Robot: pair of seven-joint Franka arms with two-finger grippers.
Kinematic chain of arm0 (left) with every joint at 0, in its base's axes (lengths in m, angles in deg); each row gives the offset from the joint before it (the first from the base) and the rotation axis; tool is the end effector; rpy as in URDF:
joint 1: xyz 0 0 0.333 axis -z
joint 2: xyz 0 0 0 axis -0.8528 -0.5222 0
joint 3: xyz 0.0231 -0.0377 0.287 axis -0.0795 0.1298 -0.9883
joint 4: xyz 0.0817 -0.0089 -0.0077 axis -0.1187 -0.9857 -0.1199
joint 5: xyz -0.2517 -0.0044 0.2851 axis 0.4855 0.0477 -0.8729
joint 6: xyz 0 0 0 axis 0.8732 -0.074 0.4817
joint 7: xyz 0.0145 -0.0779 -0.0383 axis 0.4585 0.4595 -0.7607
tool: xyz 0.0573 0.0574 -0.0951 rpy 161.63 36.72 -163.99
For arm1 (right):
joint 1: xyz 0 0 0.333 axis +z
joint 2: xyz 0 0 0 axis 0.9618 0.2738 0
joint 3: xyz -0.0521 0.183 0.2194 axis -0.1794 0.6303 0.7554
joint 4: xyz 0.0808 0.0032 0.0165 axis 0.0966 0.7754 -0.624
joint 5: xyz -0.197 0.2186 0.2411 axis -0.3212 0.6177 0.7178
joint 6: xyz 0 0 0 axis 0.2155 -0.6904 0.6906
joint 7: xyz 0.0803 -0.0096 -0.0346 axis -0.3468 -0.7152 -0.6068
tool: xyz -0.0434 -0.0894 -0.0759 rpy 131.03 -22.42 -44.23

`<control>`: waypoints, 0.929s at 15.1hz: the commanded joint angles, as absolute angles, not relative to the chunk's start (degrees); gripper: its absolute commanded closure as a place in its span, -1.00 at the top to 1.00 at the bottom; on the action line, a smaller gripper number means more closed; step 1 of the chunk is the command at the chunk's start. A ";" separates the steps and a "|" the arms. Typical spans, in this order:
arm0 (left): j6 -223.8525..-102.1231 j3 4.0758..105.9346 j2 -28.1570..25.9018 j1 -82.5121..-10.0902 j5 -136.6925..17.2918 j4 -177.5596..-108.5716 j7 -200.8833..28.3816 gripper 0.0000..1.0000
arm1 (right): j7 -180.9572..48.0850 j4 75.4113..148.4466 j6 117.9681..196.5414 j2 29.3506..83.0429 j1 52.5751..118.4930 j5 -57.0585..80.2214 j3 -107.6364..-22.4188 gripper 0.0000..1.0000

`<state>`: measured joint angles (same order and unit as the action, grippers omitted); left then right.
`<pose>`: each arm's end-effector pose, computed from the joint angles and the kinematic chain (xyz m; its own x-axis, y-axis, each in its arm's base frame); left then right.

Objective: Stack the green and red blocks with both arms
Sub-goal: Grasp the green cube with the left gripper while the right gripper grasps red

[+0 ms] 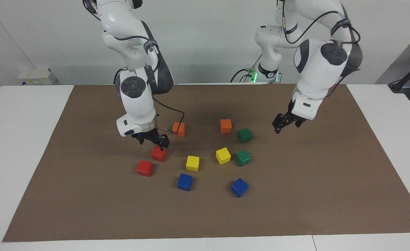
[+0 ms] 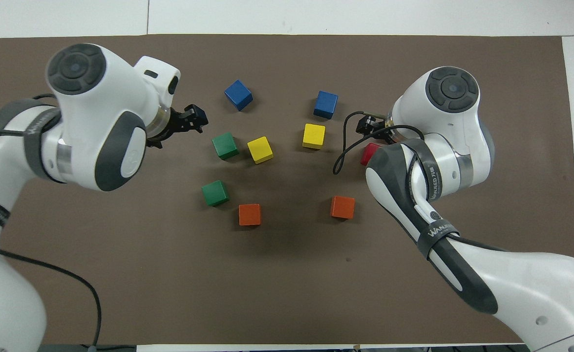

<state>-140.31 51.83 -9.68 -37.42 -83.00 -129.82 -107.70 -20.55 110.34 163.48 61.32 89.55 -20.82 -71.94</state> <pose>0.5903 -0.2288 0.3812 0.9576 0.2881 -0.0010 0.2879 -0.9570 0.0366 0.6042 0.1681 0.3248 0.9325 -0.3598 0.0316 -0.3602 -0.9328 0.0069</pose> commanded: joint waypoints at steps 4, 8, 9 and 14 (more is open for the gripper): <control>-143.95 50.66 -18.05 -34.52 -85.01 -123.69 -113.87 1.00 | -19.32 111.00 167.19 64.41 90.63 -20.77 -71.88 1.00; -149.57 50.66 -18.40 -33.74 -85.01 -127.11 -117.29 1.00 | -20.47 115.57 172.18 64.06 90.37 -20.77 -71.88 1.00; -150.02 50.66 -18.31 -33.30 -85.10 -128.25 -117.39 1.00 | -20.47 116.62 173.50 64.06 90.37 -20.77 -71.88 1.00; -153.45 50.66 -17.26 -32.15 -85.10 -133.35 -117.56 1.00 | -20.47 118.57 175.62 63.88 90.46 -20.77 -71.88 -0.69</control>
